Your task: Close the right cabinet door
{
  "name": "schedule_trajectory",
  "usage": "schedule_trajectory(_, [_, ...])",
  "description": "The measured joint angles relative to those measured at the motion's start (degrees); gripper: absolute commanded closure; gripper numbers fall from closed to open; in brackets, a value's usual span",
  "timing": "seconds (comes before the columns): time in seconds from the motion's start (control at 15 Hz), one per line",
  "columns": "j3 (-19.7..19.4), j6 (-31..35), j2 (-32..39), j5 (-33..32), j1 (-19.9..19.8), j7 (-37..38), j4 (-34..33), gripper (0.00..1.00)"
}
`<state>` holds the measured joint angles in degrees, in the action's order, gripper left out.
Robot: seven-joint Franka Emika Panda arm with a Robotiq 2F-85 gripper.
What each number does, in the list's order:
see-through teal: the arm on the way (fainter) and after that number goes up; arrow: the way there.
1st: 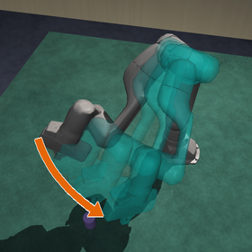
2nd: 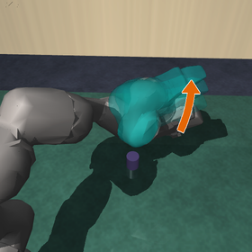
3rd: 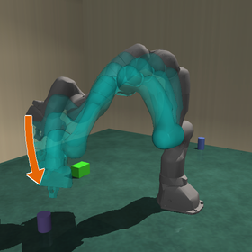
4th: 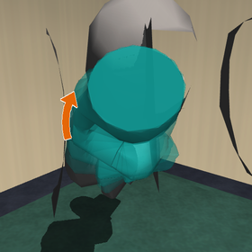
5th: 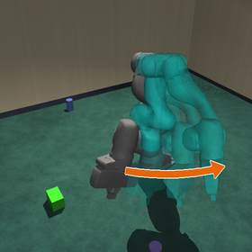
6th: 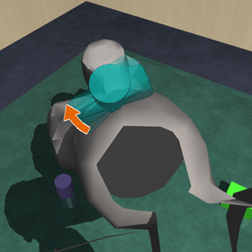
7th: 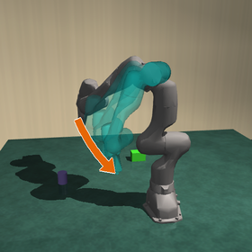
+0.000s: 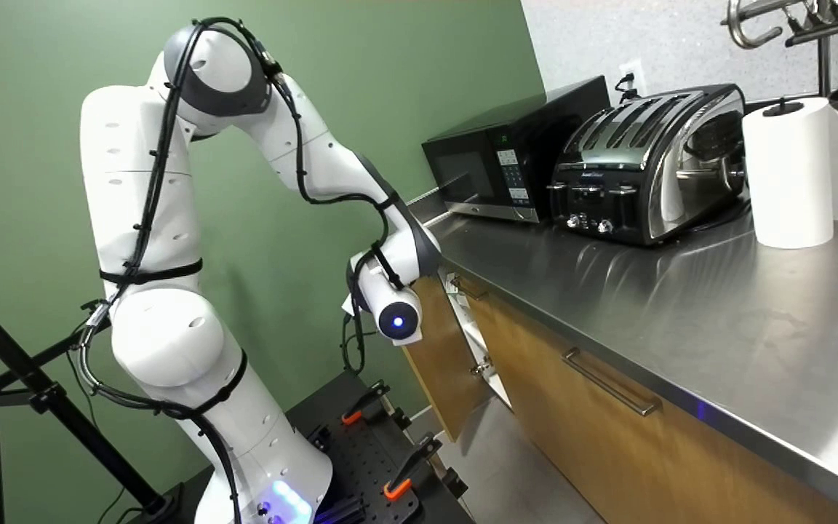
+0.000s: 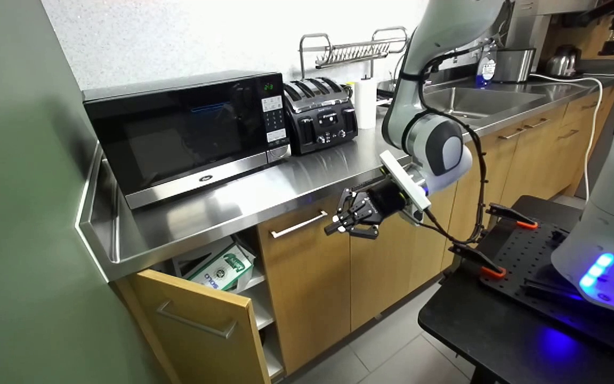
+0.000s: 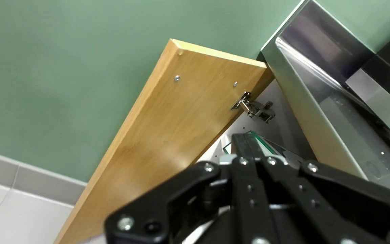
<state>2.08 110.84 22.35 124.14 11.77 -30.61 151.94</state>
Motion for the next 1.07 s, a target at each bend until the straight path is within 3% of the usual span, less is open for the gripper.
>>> schedule_trajectory(0.27, [1.54, 13.6, -11.89, 3.19, 2.3, -3.2, 5.51, 1.0])
schedule_trajectory(0.6, [7.68, 30.9, -25.38, 6.91, 3.32, -2.65, 6.62, 1.0])
schedule_trajectory(1.07, [15.95, 44.44, -35.64, 8.11, 3.36, 1.59, 6.87, 1.0])
